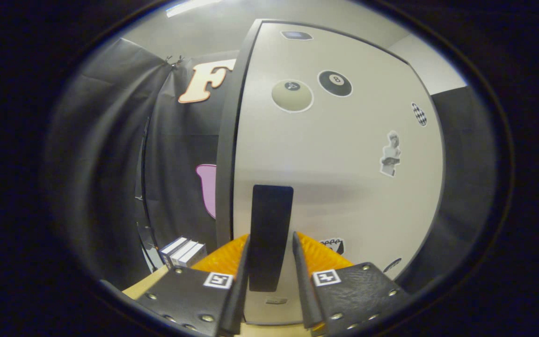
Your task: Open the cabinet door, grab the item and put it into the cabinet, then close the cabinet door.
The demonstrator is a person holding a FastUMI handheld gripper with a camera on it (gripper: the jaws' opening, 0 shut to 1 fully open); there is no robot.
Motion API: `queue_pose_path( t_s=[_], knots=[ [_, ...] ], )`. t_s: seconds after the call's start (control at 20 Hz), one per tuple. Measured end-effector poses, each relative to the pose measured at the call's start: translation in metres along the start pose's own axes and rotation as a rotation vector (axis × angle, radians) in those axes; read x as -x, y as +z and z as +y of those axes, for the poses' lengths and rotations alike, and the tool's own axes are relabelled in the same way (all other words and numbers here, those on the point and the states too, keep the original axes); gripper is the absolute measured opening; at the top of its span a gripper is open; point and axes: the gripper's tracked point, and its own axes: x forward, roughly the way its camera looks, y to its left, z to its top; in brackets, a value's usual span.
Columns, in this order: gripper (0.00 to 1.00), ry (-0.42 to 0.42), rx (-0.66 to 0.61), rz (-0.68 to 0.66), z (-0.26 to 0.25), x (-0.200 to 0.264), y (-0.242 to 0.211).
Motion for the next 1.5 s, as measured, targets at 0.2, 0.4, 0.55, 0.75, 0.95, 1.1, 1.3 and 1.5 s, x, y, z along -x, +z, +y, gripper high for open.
queue_pose_path(
  t_s=[0.2,0.4,0.55,0.75,0.95,1.1,1.3,1.5],
  knots=[
    [0.19,0.003,-0.038,0.013,0.002,-0.002,0.001],
    [0.2,0.006,-0.03,0.034,0.0,0.001,-0.002],
    [0.07,0.004,-0.064,0.043,-0.002,0.004,-0.005],
    [0.07,0.015,-0.041,0.043,-0.003,0.018,-0.002],
    [0.07,0.021,-0.04,0.055,-0.005,0.035,-0.001],
    [0.07,0.015,-0.032,0.059,-0.008,0.045,0.0],
    [0.07,0.0,-0.038,0.057,-0.015,0.055,-0.001],
    [0.07,-0.025,-0.041,0.057,-0.024,0.069,-0.001]
  ],
)
